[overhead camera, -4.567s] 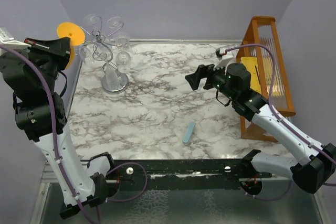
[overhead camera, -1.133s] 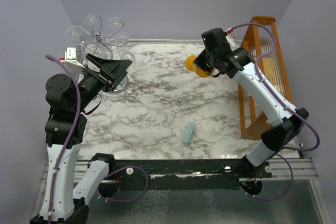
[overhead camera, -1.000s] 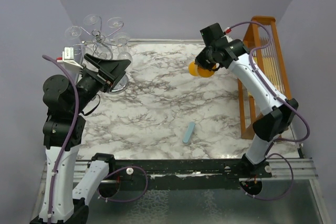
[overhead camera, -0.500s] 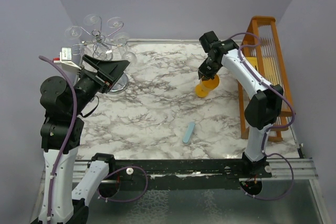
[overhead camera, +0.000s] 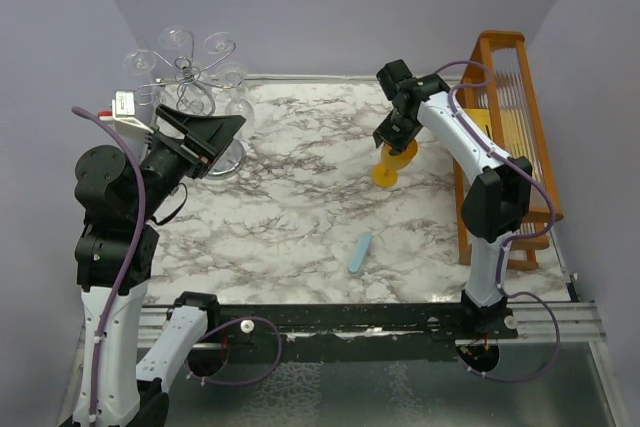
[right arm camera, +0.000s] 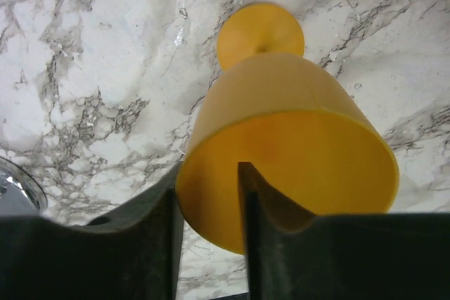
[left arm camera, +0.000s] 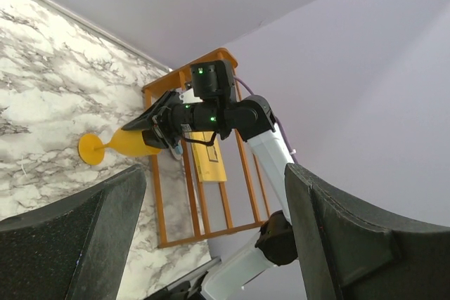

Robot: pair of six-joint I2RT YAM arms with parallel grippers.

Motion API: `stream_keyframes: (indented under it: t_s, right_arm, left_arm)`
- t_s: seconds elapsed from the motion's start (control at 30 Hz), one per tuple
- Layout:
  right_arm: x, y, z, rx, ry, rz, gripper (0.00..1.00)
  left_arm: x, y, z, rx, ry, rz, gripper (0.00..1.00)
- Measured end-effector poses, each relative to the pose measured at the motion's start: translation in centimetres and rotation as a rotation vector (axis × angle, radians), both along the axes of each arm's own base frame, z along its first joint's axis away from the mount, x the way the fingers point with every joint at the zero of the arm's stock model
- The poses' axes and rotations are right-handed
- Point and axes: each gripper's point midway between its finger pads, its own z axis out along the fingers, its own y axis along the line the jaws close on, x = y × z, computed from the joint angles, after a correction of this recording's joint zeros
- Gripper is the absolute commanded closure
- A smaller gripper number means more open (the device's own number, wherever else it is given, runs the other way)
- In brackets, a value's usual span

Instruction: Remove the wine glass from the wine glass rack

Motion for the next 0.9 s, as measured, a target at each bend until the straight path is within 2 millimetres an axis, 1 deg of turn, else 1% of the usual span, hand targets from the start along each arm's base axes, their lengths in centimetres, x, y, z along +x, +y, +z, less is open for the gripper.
stream_keyframes:
  t_s: [0.07,0.2,0.3,0.37,0.47,0.53,0.57,0.6,0.63,0.73,0.8,0.83,0.9]
  right_arm:
    - [0.0,-0.1,-0.1,-0.008,-0.001,-0.001,0.5]
    - [0.4,-0.4,0.2,-0.026,-0.018,0.0,0.29]
    - [0.7,-0.7,1.0,-0.042,-0.047,0.009,0.13]
    - [0.8,-1.0,1.6,-0.05,-0.067,0.015,0.05]
    - [0.7,-1.4,3.7,-0.049,-0.133,0.028,0.03]
    - [0.4,-1.7,5.6,-0.037,-0.197,0.038,0.03]
    - [0.0,-2.0,6.8,-0.027,-0.247,0.052,0.03]
    - [-0.5,-2.2,7.6,-0.019,-0.279,0.061,0.03]
    - [-0.9,-2.4,8.9,-0.005,-0.339,0.078,0.0]
    - [-1.9,-2.8,11.3,0.023,-0.486,0.135,0.0]
    - [-2.5,-2.6,12.9,0.052,-0.596,0.191,0.0]
    - [-2.8,-2.3,13.5,0.067,-0.646,0.228,0.0]
    - [-3.5,-1.5,14.9,0.105,-0.764,0.327,0.0]
  left_arm:
    - [-0.1,0.1,0.1,0.003,-0.004,0.003,0.18]
    - [-0.1,0.1,0.2,0.007,-0.007,0.006,0.18]
    - [0.0,0.2,0.0,0.013,-0.002,0.011,0.18]
    - [0.1,0.3,-0.1,0.019,-0.004,0.019,0.17]
    - [0.2,0.6,-0.1,0.036,-0.007,0.035,0.15]
    - [0.2,0.9,0.0,0.053,-0.015,0.052,0.11]
    - [0.2,1.0,0.1,0.067,-0.018,0.061,0.1]
    - [0.2,1.2,0.4,0.079,-0.024,0.073,0.08]
    - [0.2,1.4,0.6,0.093,-0.032,0.083,0.06]
    - [0.2,2.3,1.1,0.161,-0.056,0.13,0.02]
    - [0.4,3.1,1.7,0.218,-0.067,0.171,0.01]
    - [0.8,3.7,1.7,0.262,-0.074,0.202,0.01]
    - [1.2,4.2,2.1,0.303,-0.067,0.221,0.01]
